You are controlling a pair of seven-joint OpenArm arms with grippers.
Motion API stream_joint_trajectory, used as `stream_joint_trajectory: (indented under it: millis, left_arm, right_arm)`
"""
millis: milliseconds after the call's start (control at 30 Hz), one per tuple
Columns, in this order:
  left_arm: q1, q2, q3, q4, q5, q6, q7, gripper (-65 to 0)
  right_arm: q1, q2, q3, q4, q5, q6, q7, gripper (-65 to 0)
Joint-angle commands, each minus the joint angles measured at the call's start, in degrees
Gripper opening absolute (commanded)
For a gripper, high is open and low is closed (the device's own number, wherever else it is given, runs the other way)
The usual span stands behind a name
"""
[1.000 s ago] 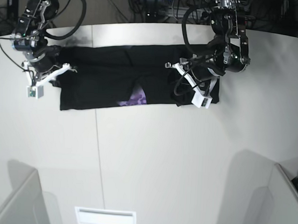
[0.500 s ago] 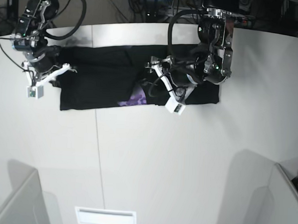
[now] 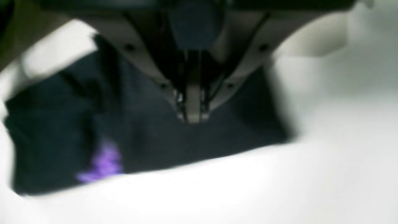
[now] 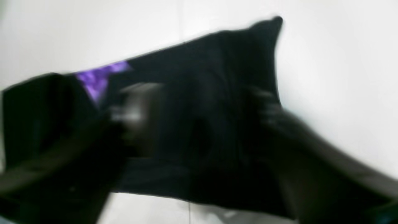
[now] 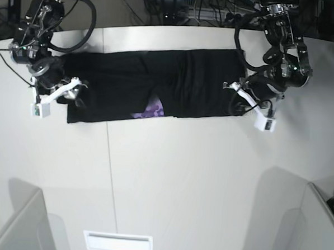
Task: Fold the T-shirt properly
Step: 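Release the left gripper and lift it off the folded strip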
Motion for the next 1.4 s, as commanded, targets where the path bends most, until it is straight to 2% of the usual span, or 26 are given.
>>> stream_joint_trajectory:
  millis: [0,133,267,400,500,567,733,800,867,967,1167,1267,1367]
  left_arm:
    - [0.1,-0.3,-2.4,1.1,-1.2,-0.4,-1.0,-65.0]
    - [3.5,-4.2,-9.5,1.1,-1.1,-0.5,-1.3,-65.0]
    - [6.9,-7.6,-15.0,0.8,-1.1,-0.7,-1.4,-65.0]
    - [9.2,-8.9,-21.1,-1.6,-1.0,-0.7,-1.5,-65.0]
    - [9.4,-9.0,-22.2,-3.3,-1.0,-0.7,-1.5,-65.0]
    - [9.8,-9.0,-21.9,-4.3,-0.4,-0.7,-3.6,-65.0]
    - [12.9,-8.6,-14.1,-4.4,11.0,-0.7,-13.7,-65.0]
    - [13.7,-8.5,-11.5,-4.9,12.9,-0.7,-16.0,-65.0]
    - [14.5,-8.5,-9.7,-4.8,12.9,-0.7,-17.3,-65.0]
    - [14.4,-8.4,-8.6,-4.8,10.2,-0.7,-17.4,-65.0]
    - [13.4,-8.4,-8.4,-4.9,7.3,-0.7,-17.3,-65.0]
    - [11.8,-6.6,-8.4,-5.8,7.5,-0.7,-17.2,-65.0]
    - [10.6,-5.0,-7.7,-5.8,7.5,-0.7,-17.2,-65.0]
  right_arm:
    - [1.1,1.4,0.2,-0.1,1.3,0.0,0.9,-19.5]
    - [4.2,2.9,0.3,-6.6,2.6,0.0,0.7,-24.6]
    - [6.3,5.9,0.3,-14.1,3.0,0.0,0.9,-25.4]
    - [7.1,6.3,3.1,-16.6,3.0,0.0,0.9,-25.4]
    - [7.7,6.4,4.4,-17.9,2.7,0.0,0.5,-25.4]
    - [7.9,7.4,4.0,-19.1,2.9,0.0,-0.5,-25.4]
    - [7.8,7.6,3.9,-21.3,3.0,0.1,-1.0,-25.4]
    - [7.8,7.6,3.8,-22.3,3.0,0.2,-1.2,-25.4]
    - [7.8,7.6,3.8,-23.2,3.0,1.5,-1.2,-25.2]
    - [7.8,7.6,3.8,-25.7,2.7,5.8,-1.2,-25.2]
    - [6.5,7.3,3.7,-27.8,2.9,8.7,-2.7,-25.2]
    - [6.0,7.1,1.1,-26.0,2.9,11.1,-4.2,-25.8]
    - [5.1,6.5,-1.1,-24.5,2.7,11.1,-4.1,-26.0]
